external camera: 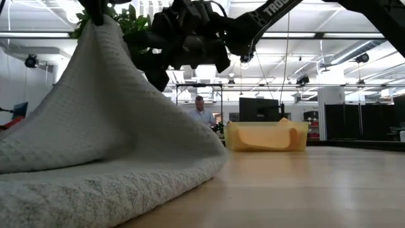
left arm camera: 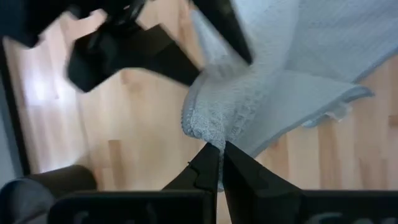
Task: Fold microfiber towels
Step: Fold the gray microfiber towel
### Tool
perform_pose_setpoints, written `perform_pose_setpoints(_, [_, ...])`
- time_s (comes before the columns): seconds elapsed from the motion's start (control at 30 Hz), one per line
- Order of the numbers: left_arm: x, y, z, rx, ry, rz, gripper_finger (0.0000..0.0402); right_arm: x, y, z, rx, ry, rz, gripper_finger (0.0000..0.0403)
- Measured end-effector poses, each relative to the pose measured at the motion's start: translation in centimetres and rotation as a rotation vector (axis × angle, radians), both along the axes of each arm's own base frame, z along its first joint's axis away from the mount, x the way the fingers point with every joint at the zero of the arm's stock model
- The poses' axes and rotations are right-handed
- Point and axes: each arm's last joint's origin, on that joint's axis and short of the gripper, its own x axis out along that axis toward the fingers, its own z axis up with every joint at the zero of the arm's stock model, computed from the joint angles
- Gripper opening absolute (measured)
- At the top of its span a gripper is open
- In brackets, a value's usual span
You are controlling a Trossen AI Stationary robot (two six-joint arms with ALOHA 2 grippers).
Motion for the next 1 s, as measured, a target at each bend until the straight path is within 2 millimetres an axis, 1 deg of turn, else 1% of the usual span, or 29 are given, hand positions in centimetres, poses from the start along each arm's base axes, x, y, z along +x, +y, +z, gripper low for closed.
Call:
perform_pose_setpoints(0.37, [-1.3,0.5,1.8,0.059,0.052,0.003,0.0000,-0.7,0.3,-1.3,0.029,0.139,0.094,0.0183])
perform_pose_setpoints(0.57, [-1.4,0.6,2.9,0.069,0.001,0.010,0.0000,-0.8,0.6,-1.5,0.008,0.139,0.100,0.0180])
perform_pose_setpoints(0.8, [-1.5,0.7,4.3,0.065,-0.055,0.016,0.0000,-0.8,0.9,-1.6,-0.002,0.137,0.098,0.0159])
perform_pose_setpoints(1.0, [-1.7,0.8,5.7,0.049,-0.108,0.020,0.0000,-0.8,1.7,-1.9,-0.022,0.135,0.101,0.0146])
